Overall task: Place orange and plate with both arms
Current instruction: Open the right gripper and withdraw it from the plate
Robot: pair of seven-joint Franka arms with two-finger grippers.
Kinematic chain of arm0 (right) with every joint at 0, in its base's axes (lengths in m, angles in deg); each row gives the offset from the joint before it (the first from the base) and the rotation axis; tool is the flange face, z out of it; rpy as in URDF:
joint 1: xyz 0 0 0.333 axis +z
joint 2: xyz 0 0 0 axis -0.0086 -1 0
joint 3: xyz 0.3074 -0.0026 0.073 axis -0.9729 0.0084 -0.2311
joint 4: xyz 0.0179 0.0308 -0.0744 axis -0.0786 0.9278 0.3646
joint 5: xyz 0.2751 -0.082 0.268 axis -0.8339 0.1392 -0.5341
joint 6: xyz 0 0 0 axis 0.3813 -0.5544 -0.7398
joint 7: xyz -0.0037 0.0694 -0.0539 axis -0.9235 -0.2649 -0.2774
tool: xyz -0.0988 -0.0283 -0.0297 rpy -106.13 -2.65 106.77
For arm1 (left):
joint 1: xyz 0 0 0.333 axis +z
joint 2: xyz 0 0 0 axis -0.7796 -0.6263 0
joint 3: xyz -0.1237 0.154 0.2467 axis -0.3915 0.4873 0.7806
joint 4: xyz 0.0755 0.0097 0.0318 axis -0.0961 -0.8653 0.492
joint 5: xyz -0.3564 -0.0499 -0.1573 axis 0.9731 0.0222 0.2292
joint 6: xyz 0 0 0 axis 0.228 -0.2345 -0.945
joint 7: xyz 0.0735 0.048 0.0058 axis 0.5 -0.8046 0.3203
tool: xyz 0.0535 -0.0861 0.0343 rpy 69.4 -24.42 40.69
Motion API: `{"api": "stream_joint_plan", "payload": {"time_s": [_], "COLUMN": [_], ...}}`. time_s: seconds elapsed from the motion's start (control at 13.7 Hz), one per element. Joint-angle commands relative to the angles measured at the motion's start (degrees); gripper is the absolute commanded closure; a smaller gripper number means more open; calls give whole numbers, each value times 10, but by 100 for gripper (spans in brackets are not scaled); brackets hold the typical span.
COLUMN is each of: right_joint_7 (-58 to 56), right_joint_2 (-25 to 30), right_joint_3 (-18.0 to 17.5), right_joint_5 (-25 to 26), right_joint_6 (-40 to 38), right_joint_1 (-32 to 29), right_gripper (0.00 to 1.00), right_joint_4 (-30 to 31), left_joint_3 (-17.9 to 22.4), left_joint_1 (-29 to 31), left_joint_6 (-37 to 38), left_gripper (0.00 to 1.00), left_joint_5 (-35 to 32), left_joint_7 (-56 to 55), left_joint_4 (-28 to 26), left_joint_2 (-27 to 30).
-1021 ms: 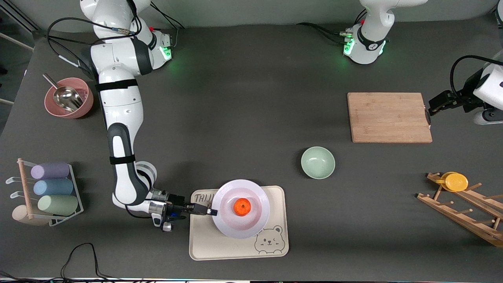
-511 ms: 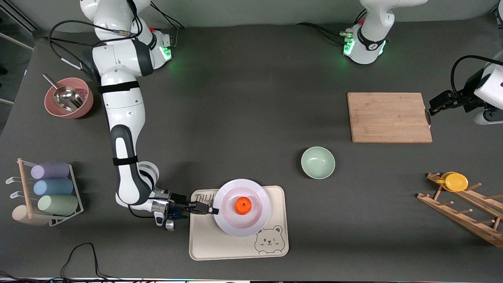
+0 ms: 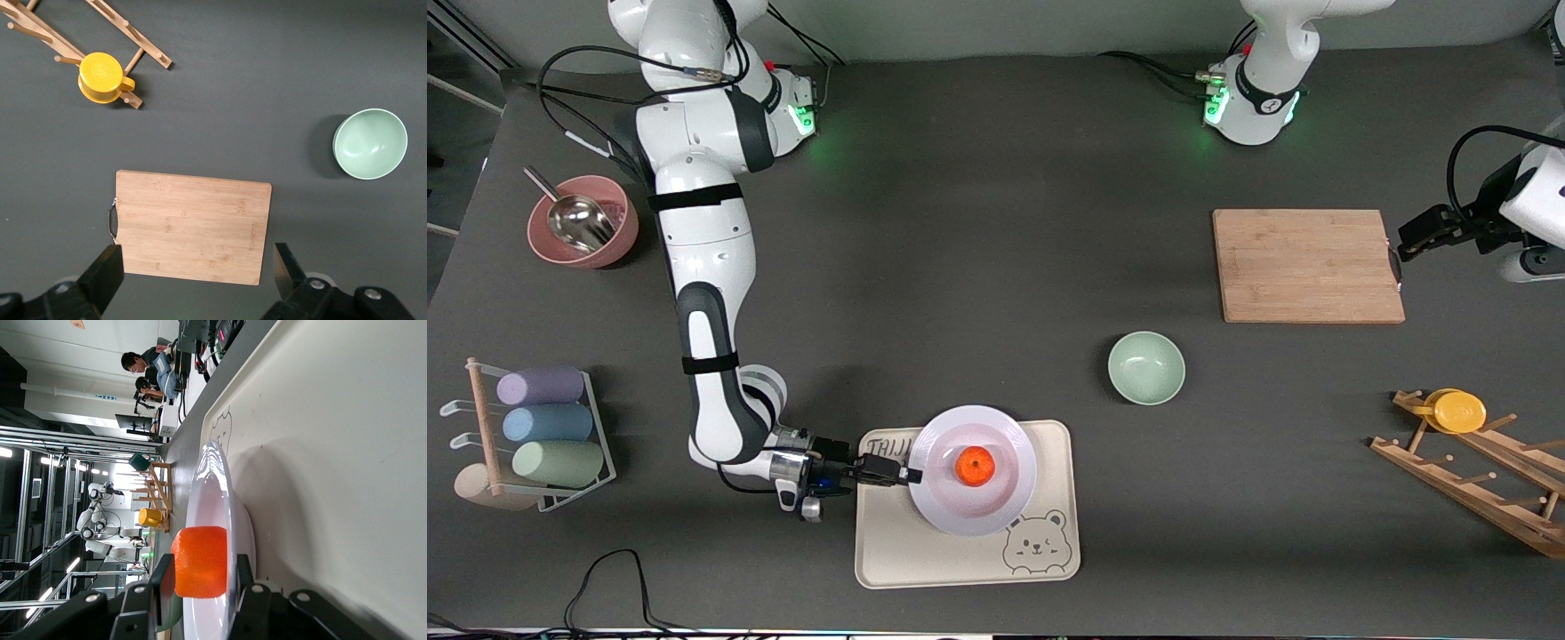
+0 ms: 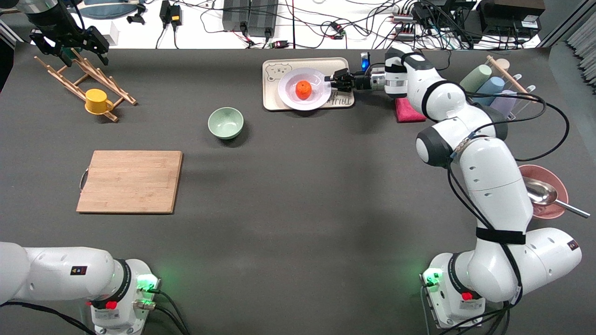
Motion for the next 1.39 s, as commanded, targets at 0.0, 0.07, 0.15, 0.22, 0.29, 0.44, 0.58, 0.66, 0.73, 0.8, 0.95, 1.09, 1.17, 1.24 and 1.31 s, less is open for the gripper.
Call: {"api": "stream_joint_plan", "payload": {"time_s": [0.0, 0.07, 0.15, 0.22, 0.29, 0.44, 0.58, 0.66, 0.73, 0.8, 0.95, 1.09, 1.17, 1.24, 1.31], "right_joint_7": [-1, 2, 3, 4, 5, 33, 36, 36, 37, 37, 46, 70, 79, 82, 81], "right_joint_2": [-11, -9, -8, -7, -5, -2, 0, 0, 1, 2, 11, 23, 31, 43, 57], "right_joint_3": [-2, -1, 1, 4, 4, 5, 5, 6, 10, 17, 18, 26, 32, 36, 37], "right_joint_5": [-8, -6, -5, 1, 24, 45, 46, 46, 46, 47, 77, 115, 145, 179, 218], "right_joint_6": [4, 4, 4, 4, 9, 14, 14, 14, 14, 14, 14, 14, 14, 13, 13], "right_joint_1": [-2, -2, -2, -2, -2, -5, -5, -6, -5, -5, -5, -7, -7, -8, -8], "right_gripper": [53, 53, 52, 52, 52, 46, 33, 32, 32, 32, 31, 26, 20, 17, 9], "right_joint_4": [-17, -17, -18, -17, -18, -19, -19, -19, -20, -20, -21, -21, -20, -18, -17], "left_joint_3": [2, 1, 2, 2, 1, 2, 1, 1, 2, 2, 1, 2, 2, 2, 2], "left_joint_1": [0, 0, 0, 0, 0, 0, 0, 0, 0, 0, 0, 0, 0, 0, 0], "left_joint_6": [-6, -7, -7, -7, -7, -7, -7, -7, -7, -7, -7, -7, -7, -7, -7], "left_gripper": [0, 0, 0, 0, 0, 0, 0, 0, 0, 0, 0, 0, 0, 0, 0], "left_joint_5": [-4, -4, -4, -4, -4, -4, -4, -4, -4, -4, -4, -4, -4, -4, -4], "left_joint_7": [9, 9, 9, 9, 9, 9, 9, 9, 9, 9, 9, 9, 9, 9, 9], "left_joint_4": [-12, -12, -12, -12, -12, -12, -12, -12, -12, -12, -12, -12, -12, -12, -12], "left_joint_2": [12, 12, 12, 11, 12, 11, 12, 12, 11, 11, 11, 12, 11, 12, 12]}}
